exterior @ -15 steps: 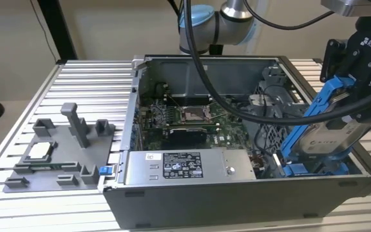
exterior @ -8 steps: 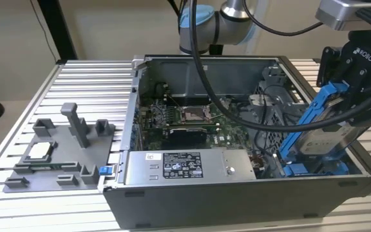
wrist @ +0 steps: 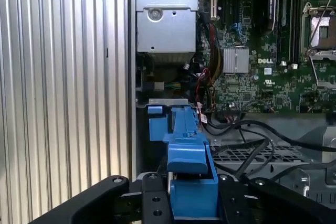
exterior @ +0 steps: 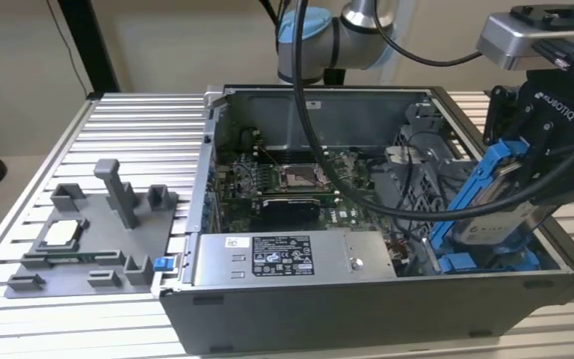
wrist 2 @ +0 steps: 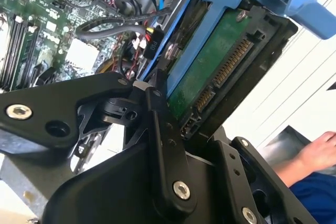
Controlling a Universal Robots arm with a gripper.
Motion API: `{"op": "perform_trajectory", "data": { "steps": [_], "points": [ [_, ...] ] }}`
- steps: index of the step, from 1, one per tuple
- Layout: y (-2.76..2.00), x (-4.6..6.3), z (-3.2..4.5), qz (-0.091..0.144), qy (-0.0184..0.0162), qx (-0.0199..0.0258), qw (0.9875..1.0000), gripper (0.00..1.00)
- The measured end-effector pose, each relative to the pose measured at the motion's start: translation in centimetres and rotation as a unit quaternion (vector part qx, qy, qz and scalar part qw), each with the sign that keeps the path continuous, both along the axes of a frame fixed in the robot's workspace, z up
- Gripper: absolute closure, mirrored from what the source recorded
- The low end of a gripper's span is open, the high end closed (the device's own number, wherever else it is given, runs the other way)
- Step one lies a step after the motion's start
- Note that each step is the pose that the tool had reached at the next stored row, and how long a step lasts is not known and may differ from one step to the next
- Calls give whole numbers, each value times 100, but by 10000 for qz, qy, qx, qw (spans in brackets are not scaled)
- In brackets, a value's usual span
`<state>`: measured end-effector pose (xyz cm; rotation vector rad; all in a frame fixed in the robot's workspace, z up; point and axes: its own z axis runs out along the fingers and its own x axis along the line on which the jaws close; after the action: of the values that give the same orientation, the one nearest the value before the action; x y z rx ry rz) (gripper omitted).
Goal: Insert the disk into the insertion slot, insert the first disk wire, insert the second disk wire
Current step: 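Insert the disk into the insertion slot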
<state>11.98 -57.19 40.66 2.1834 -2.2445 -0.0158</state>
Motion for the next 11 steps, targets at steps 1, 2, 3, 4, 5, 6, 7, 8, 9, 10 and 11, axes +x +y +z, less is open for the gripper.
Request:
{"op": "perform_trajectory", "data": {
  "steps": [1,2,3,4,5,6,7,8,9,10,11],
  "points": [
    [0,0,-13,0,0,0,10000,100],
    [1,0,-27,0,-1,2,10000,100],
    [1,0,-39,0,-1,1,10000,100],
    [1,0,-53,0,-1,0,10000,100],
    [2,0,-76,0,-1,1,10000,100],
    [3,0,-91,0,-1,1,10000,100],
    [3,0,-105,0,-1,2,10000,100],
    [3,0,-119,0,-1,1,10000,100],
    [3,0,-131,0,-1,1,10000,100],
    [3,0,-145,0,-1,1,10000,100],
    [3,0,-159,0,-1,2,10000,100]
  ]
}}
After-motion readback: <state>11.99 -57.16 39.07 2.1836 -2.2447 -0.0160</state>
